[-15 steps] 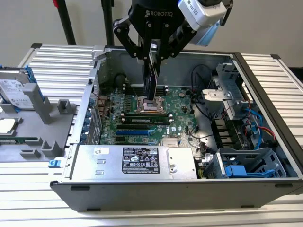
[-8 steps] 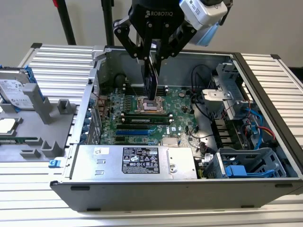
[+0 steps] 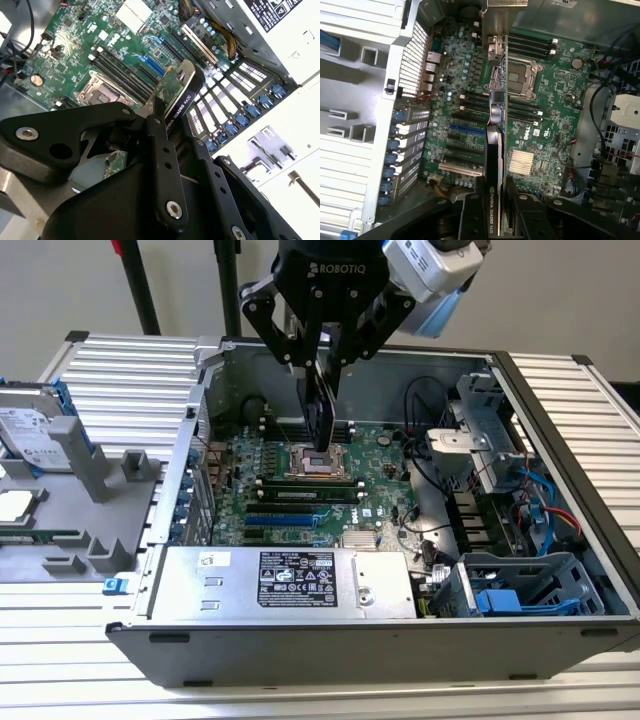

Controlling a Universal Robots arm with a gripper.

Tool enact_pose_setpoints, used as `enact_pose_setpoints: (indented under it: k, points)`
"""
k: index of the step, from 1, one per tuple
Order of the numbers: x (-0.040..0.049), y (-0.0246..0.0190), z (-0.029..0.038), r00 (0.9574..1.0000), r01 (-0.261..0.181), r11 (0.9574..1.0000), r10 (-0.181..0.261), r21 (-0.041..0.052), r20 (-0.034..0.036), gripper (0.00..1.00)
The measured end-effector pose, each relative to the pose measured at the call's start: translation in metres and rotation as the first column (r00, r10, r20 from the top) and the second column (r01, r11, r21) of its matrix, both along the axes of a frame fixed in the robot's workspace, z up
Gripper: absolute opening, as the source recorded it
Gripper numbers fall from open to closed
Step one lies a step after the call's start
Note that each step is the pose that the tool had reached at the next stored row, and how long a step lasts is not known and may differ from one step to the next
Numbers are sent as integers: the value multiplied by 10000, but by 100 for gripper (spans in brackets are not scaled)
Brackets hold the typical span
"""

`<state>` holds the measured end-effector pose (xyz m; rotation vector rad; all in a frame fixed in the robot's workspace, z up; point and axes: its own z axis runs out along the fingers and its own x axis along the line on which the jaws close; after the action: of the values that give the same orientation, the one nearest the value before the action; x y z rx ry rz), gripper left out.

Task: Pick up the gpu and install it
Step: 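Insert the gpu into the slot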

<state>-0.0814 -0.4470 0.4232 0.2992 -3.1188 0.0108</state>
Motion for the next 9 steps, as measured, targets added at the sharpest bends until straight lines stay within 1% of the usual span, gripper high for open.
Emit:
enact_pose_setpoints:
  k: [9]
  points:
    - [0,0,2,9992,-401,9992,401,-1,0,0]
